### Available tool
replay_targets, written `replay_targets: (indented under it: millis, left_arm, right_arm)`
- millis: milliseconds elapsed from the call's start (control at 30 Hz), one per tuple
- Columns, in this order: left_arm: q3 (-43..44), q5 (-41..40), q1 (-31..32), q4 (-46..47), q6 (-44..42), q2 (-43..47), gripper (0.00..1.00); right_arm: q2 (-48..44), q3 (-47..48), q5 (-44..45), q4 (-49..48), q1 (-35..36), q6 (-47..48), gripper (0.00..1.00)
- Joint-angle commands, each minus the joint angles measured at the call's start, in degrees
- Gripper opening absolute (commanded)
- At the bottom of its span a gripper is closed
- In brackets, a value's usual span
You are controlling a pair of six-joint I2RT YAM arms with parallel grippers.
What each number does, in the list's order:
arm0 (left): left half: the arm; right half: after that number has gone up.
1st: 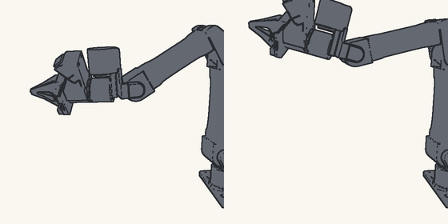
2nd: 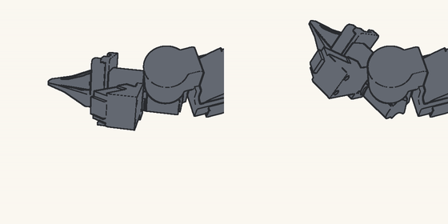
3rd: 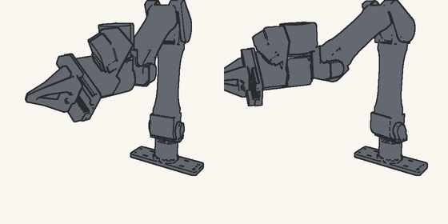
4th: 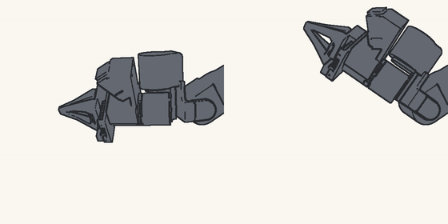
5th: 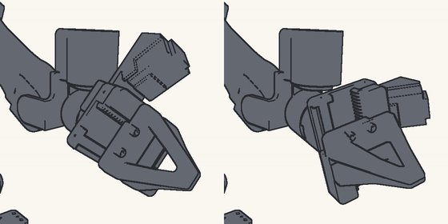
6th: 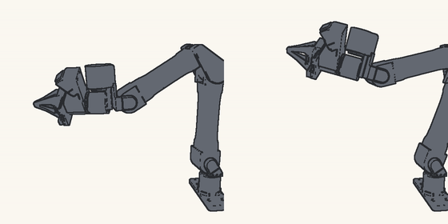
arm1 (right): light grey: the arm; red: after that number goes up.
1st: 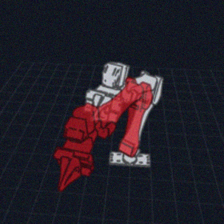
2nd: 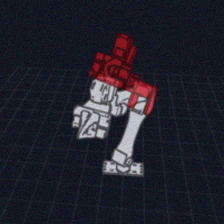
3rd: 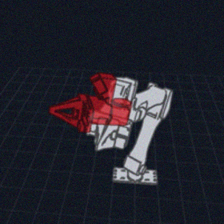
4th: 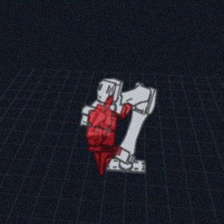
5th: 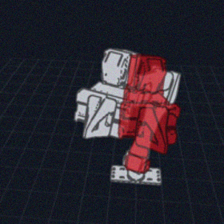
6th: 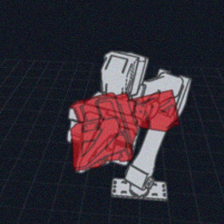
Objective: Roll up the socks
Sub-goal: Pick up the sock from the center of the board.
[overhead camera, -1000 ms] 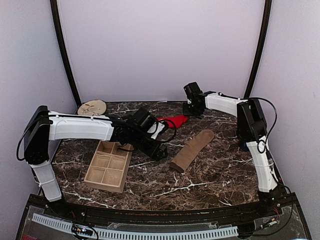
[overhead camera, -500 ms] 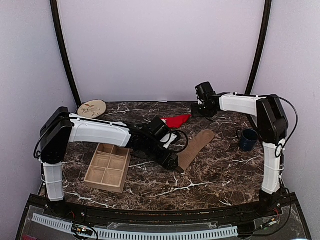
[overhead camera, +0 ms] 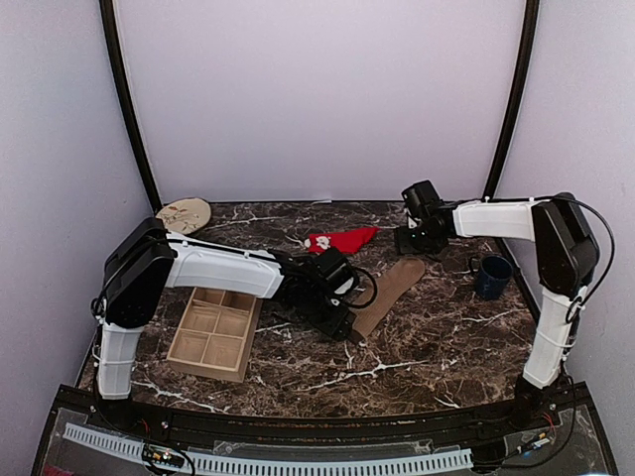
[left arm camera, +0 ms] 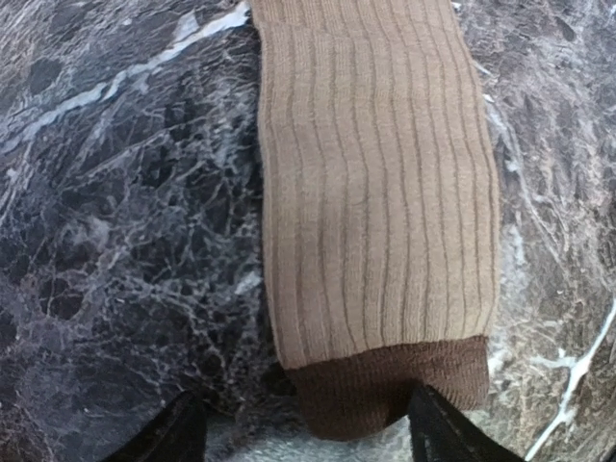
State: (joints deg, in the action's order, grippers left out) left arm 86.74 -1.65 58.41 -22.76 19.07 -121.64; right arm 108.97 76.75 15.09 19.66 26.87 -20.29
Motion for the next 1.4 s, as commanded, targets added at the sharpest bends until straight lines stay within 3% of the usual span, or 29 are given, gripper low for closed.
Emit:
replay_targets:
  millis: [0,233,300,1100,1233,1367]
  left_arm:
    - [1.8,-3.4,0.2,-4.7,2.4,-1.5,0.69]
    - [1.5,-3.2,0.2,-7.3,3.7,-2.0,0.48]
    - [1.5,-3.6,0.2,-8.6,3.9,-2.0,0.46]
    - [0.7,-9.1,0.2,-14.8,6.7,-0.2,0.45]
    - [0.9,-9.6,0.2,-14.9,6.6,-0.3,0.46]
    - [1.0,-9.7,0.1,-15.1,6.5,-0.3,0.46]
  right_arm:
    - [-2.5,-3.1,1.0,-1.2,-0.8,-1.0,0.67]
    - [-3.1,-6.9,0.1,-2.7,-2.1,-1.7,0.67]
    - [-3.0,-7.2,0.0,-2.8,-2.5,-1.7,0.67]
    - [-1.0,-13.3,-9.2,-10.3,-7.0,-4.7,0.64]
    - [-0.6,-13.7,-11.1,-11.6,-7.1,-5.0,0.58]
    - [-0.2,-14.0,-13.6,-13.1,-7.3,-4.8,0.43]
